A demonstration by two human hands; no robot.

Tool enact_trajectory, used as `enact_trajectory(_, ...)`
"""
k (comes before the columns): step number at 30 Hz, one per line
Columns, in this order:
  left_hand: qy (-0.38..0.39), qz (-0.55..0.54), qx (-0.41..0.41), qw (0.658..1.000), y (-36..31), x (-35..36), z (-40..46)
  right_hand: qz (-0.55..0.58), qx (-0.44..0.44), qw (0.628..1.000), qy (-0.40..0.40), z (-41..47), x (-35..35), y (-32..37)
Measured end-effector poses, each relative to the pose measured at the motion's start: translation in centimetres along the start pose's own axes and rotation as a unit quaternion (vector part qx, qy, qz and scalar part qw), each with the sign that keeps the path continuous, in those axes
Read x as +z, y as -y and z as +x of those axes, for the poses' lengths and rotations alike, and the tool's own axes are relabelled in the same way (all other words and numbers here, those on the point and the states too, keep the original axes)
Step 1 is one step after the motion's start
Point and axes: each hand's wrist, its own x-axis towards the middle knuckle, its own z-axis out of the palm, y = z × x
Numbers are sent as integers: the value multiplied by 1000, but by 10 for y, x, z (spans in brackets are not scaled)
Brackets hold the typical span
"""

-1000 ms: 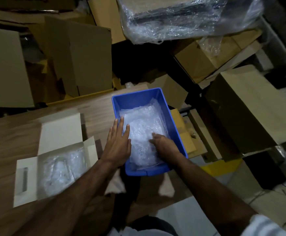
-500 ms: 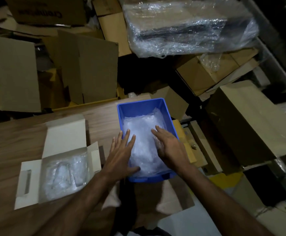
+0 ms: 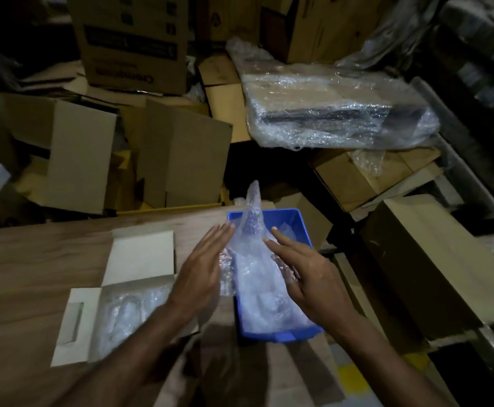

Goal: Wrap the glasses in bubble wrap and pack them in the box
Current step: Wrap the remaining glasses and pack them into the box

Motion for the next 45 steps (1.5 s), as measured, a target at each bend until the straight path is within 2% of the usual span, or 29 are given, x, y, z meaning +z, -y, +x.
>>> enact_trajectory(3,-21,-25,19,999,4,-54,-12,8,-23,999,28,7,7,12)
enact_trajectory(8,-119,-167,-37,978,-3,-94,-41,46,-54,996,61,19,38,35)
enact_trajectory(11,-167,-220,-74,958,-1,-105,-58,168,-1,983,80,32,55,54)
enact_trajectory(15,-277,-224,-148,923,3,-127,-69,399,120,906,75,67,64,92)
enact_trajectory(17,-321,-234,-197,896,6,-139,-69,476,228,847,60,85,71,107)
enact_trajectory(18,-314,-245,-220,890,6,-144,-69,519,284,803,72,93,77,111)
enact_trajectory(19,-298,-265,-253,881,7,-148,-68,567,337,746,92,98,83,114)
enact_trajectory(21,-278,-298,-347,844,18,-154,-67,669,413,604,134,100,98,115)
enact_trajectory(22,-278,-309,-395,819,25,-156,-68,707,429,541,153,95,108,113)
enact_trajectory(23,-278,-320,-439,792,33,-159,-71,731,437,496,170,86,119,111)
enact_trajectory(24,-277,-332,-474,767,40,-161,-74,752,429,462,192,75,130,111)
enact_trajectory(25,-275,-342,-495,750,45,-163,-77,762,420,445,213,65,140,115)
enact_trajectory(26,-276,-347,-503,742,50,-164,-80,755,421,448,228,56,149,120)
enact_trajectory(28,-290,-346,-507,734,55,-165,-85,698,442,516,224,47,167,133)
enact_trajectory(30,-307,-343,-514,724,60,-168,-90,646,467,577,176,48,180,146)
enact_trajectory(33,-298,-347,-545,702,79,-175,-105,593,502,620,113,51,190,152)
enact_trajectory(35,-270,-332,-571,701,91,-176,-117,534,508,668,103,49,190,152)
enact_trajectory(38,-240,-294,-535,755,92,-170,-129,506,435,731,139,44,184,146)
enact_trajectory(41,-207,-322,-472,794,95,-176,-143,448,336,805,198,46,172,138)
enact_trajectory(43,-133,-347,-439,818,93,-191,-153,384,291,841,245,47,171,133)
enact_trajectory(45,-56,-344,-406,844,88,-203,-159,295,245,886,260,48,171,133)
